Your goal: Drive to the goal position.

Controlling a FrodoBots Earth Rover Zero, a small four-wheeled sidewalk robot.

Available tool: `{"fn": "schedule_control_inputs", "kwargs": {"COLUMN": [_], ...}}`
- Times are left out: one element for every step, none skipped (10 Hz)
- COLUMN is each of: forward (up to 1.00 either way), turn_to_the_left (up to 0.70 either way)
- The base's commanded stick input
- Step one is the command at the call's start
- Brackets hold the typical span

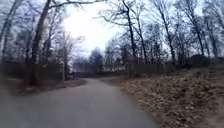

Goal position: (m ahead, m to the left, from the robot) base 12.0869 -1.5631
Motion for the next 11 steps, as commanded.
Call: {"fn": "schedule_control_inputs", "kwargs": {"forward": [1.00,1.00,1.00,1.00,1.00,1.00,1.00,1.00,1.00,1.00,1.00], "turn_to_the_left": [0.00,0.00,0.00,0.00,0.00,0.00,0.00,0.00,0.00,0.00,0.00]}}
